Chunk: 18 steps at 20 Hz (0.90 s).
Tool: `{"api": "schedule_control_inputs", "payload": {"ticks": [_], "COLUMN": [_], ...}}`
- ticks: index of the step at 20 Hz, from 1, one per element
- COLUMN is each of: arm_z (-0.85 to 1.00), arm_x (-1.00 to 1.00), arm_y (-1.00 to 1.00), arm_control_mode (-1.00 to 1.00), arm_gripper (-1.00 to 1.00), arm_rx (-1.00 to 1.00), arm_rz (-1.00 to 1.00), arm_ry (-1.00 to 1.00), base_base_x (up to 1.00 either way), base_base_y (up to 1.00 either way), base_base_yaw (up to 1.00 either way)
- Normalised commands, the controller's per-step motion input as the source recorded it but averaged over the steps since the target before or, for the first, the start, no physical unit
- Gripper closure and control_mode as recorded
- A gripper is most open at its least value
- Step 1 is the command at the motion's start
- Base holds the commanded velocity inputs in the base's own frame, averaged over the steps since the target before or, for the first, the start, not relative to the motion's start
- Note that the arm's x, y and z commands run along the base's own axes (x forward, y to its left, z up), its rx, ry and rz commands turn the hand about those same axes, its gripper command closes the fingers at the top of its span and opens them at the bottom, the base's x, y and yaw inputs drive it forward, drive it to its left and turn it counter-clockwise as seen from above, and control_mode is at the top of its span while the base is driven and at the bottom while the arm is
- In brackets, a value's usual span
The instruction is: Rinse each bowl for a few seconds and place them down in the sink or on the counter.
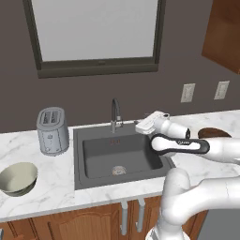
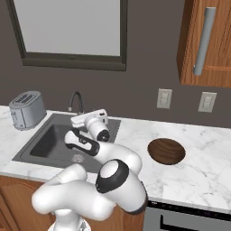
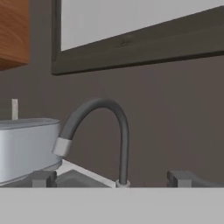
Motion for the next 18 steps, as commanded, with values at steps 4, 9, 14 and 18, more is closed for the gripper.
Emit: {"api": "schedule_control_inputs", "payload": {"ticks": [4,9,14,18], "arm_z": [-0.14,-0.33,-0.32,-0.13], "arm_x": [0.11,0.18,0.35,0.43], "arm_y": [0.1,0.04,0.0,0.0], "arm_control_mode": [-1.0,-1.0,-1.0,-1.0], "arm_gripper": [-1.0,-1.0,-1.0,-1.0], "arm_rx": [0.01,0.02,0.0,0.0], "arm_rz": [0.03,0.04,0.02,0.0], "arm_ry": [0.0,0.0,-0.03,-0.03], "base_base_x": [0.0,0.0,0.0,0.0], "base_base_y": [0.0,0.0,0.0,0.0], "base_base_yaw": [0.0,0.0,0.0,0.0]}}
